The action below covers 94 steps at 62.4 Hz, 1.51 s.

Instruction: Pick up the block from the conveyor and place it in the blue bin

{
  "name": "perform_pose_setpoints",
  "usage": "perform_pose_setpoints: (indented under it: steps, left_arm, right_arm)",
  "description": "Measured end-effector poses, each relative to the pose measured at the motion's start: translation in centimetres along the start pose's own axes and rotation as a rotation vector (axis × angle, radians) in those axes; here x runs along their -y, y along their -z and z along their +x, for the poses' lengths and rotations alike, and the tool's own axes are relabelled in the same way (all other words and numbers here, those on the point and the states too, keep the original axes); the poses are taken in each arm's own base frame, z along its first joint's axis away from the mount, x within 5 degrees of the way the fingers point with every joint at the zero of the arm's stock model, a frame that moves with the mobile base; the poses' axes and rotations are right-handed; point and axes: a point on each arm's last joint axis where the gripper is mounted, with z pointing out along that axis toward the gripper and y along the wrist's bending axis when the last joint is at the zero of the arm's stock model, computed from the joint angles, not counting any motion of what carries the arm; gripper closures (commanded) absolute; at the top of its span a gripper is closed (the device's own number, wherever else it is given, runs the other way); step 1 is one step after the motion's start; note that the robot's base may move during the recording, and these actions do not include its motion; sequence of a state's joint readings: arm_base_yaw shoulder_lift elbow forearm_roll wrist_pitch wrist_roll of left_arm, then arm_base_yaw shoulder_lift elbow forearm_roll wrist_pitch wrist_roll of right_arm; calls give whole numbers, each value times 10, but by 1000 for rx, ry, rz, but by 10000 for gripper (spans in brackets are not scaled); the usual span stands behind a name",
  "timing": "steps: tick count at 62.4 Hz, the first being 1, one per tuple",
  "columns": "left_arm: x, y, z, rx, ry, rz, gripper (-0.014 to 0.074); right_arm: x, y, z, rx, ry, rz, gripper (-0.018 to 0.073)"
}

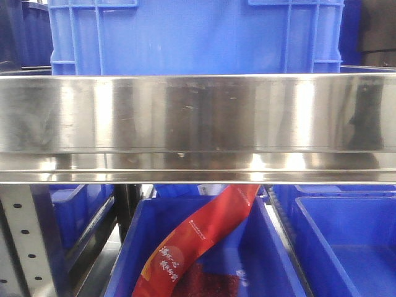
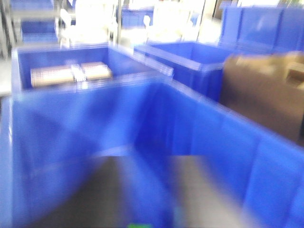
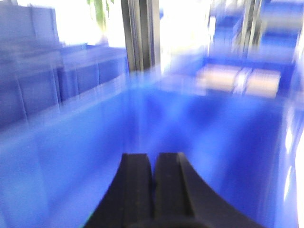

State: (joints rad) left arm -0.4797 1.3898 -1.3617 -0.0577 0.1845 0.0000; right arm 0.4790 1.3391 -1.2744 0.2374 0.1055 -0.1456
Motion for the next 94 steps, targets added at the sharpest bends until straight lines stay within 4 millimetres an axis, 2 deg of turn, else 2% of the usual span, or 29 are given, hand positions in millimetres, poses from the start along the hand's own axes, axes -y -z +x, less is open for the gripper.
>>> perform_pose_setpoints:
  steps: [11,22,27,32,36,41,45,56,62,73,82,94]
  left_arm:
    - [-12,7,-1,-29,-5,-39,707]
    - [-39,52,-18,13,20,-138,707]
    - [-46,72,-16,62,21,-174,707]
    - [-48,94,-1,89,26,-201,707]
    - [-48,107,15,74,29,-210,707]
    - [-45,127,39,56,33,-216,707]
    - [-42,145,62,47,34,-220,707]
    - [-35,181,111,53,35,-221,707]
    - [-31,198,131,71,34,-220,707]
    - [-26,222,151,133,27,-217,707]
    - [-23,235,153,189,20,-214,707]
    - [-21,244,149,248,13,-212,707]
  right_arm:
    - [5,7,-4,-3,-3,14,721]
    - [26,48,-22,123,-7,102,721]
    - [35,65,-16,170,-8,148,721]
    - [43,83,4,165,-9,193,721]
    - [46,93,29,125,-14,214,721]
    - [46,109,55,94,-17,227,721]
    - [43,130,79,80,-19,231,721]
    - [38,167,113,97,-17,232,721]
    - [34,186,120,141,-12,227,721]
    - [27,215,114,260,0,213,721]
    - [23,228,110,323,6,207,721]
    - [23,231,109,337,8,205,721]
